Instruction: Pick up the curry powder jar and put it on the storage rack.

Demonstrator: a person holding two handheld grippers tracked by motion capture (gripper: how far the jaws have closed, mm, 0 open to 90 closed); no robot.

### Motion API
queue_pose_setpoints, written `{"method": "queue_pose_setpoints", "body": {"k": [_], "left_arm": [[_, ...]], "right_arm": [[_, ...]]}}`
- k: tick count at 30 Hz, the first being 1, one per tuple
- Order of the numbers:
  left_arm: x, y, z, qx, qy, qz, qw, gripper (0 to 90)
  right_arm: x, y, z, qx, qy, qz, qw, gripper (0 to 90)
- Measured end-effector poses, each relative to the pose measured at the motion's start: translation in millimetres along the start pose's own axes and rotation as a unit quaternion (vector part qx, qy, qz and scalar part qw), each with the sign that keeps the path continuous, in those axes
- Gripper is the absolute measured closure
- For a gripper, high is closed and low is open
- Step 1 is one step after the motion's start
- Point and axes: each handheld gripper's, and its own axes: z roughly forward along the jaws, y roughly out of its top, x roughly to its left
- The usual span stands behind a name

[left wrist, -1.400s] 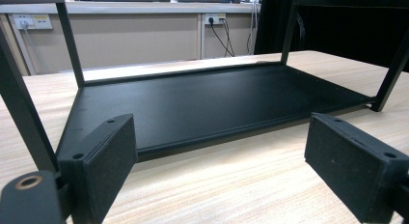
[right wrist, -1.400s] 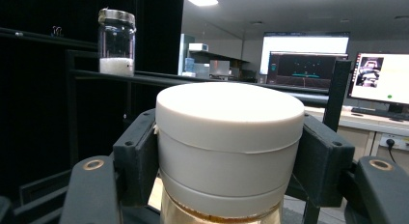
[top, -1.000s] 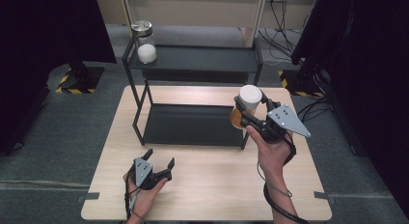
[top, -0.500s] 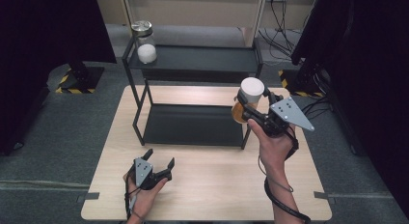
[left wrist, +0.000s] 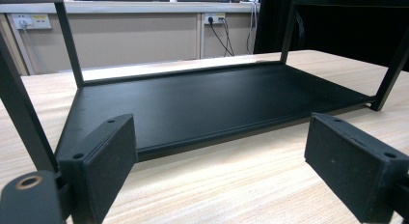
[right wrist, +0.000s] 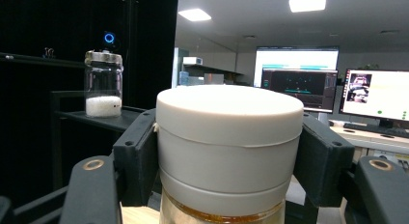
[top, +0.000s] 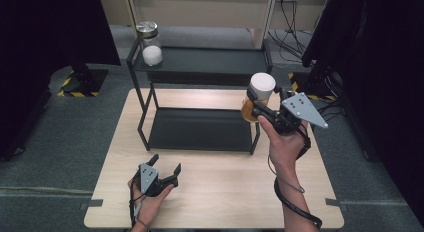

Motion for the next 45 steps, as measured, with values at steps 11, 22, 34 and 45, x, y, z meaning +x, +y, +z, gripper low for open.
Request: {"method": "queue_pose_setpoints", "body": {"k": [11,22,34,45], "left_arm": [[-0.2,0.0,0.1,0.0,0.0,0.0,1.0,10.6],[-0.4,0.1,0.2,0.0,0.0,0.001,1.0,10.7],[-0.5,0.1,0.3,0.0,0.0,0.002,1.0,10.7],[-0.3,0.2,0.5,0.001,0.0,0.0,1.0,10.7]], "right_arm": [[-1.5,9.4,7.3,-0.004,-0.004,0.002,1.0,33.7],[-2.3,18.8,13.7,-0.008,-0.005,0.0,1.0,33.7],[-2.9,34.7,23.9,-0.012,-0.006,-0.003,0.9999,33.8],[-4.4,47.5,33.2,-0.01,-0.009,-0.007,0.9999,33.8]]}}
